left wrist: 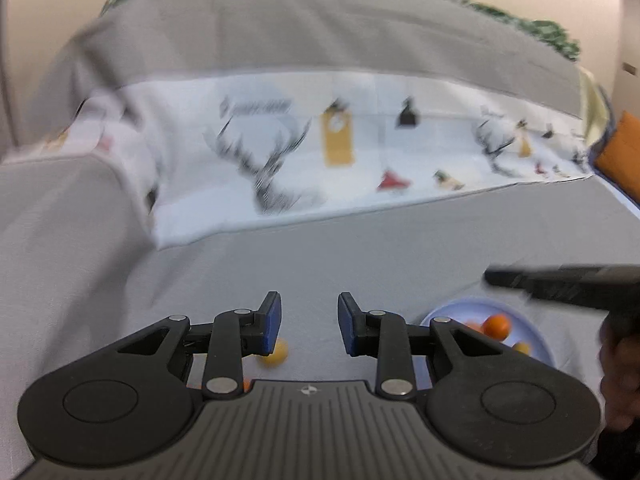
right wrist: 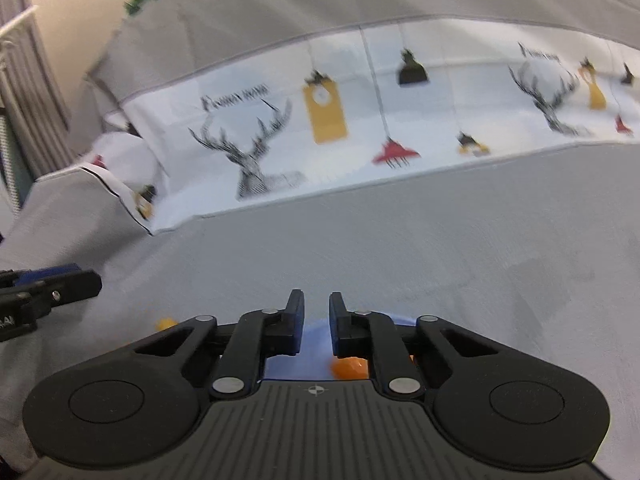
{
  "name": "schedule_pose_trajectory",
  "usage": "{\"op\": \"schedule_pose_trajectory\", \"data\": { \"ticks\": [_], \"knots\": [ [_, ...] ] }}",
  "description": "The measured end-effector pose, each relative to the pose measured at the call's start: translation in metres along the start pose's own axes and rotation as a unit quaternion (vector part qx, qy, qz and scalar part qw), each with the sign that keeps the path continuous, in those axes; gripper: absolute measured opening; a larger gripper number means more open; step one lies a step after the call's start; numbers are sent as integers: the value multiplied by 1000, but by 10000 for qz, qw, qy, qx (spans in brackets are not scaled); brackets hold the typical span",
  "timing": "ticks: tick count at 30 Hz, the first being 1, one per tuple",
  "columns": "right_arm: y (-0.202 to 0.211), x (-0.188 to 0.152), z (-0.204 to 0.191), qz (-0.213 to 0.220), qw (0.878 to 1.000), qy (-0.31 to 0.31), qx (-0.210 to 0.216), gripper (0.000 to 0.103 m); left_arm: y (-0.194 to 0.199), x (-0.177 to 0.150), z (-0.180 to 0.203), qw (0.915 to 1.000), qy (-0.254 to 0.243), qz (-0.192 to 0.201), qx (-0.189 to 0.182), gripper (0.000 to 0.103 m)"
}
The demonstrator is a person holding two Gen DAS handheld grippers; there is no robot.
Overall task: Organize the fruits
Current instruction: 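Grasp a mandarin with the left gripper while the right gripper grasps a yellow fruit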
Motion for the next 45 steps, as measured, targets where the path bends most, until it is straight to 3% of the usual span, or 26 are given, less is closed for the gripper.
{"op": "schedule_pose_trajectory", "data": {
  "ticks": [3,6,9,12,16,21,24,30,39,42,45],
  "knots": [
    [-2,2,-12,7,9994,-22,335,14,-27,-14,-24,9933,717,-873,-253,39],
    [-6,0,-26,-28,9985,144,521,14,-53,-25,-33,9857,725,-1518,129,41],
    [-11,-2,-38,-47,9977,440,508,14,-68,-30,-38,9811,657,-1749,509,41],
    [-17,-4,-46,-127,9971,485,580,15,-75,-29,-40,9815,784,-1686,455,42],
    [-26,-7,-53,-290,9961,442,711,15,-80,-31,-43,9810,694,-1669,705,47],
    [-40,-13,-72,-415,9932,632,888,15,-82,-35,-57,9767,923,-1749,832,48],
    [-53,-17,-85,-535,9908,739,1004,15,-86,-38,-69,9720,1094,-1854,939,35],
    [-81,-26,-115,-812,9836,939,1309,15,-84,-38,-87,9659,1529,-1806,1053,33],
    [-137,-35,-138,-1159,9775,1179,1310,25,-85,-40,-101,9568,1935,-1854,1131,33],
    [-151,-40,-144,-1213,9759,1338,1224,35,-86,-42,-104,9550,1987,-1886,1137,33],
    [-159,-42,-149,-1335,9723,1448,1260,35,-88,-42,-107,9551,2003,-1841,1168,33]
  ]
}}
Point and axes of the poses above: each gripper's, at about its wrist camera, not at the fingertips, and y roughly against the way its jaws point, z to its right, x to its top, the point moved 4 cm from there along -y, roughly the way its jaws point, and after that the axes turned 1 degree about -x, right-handed, at the moved point
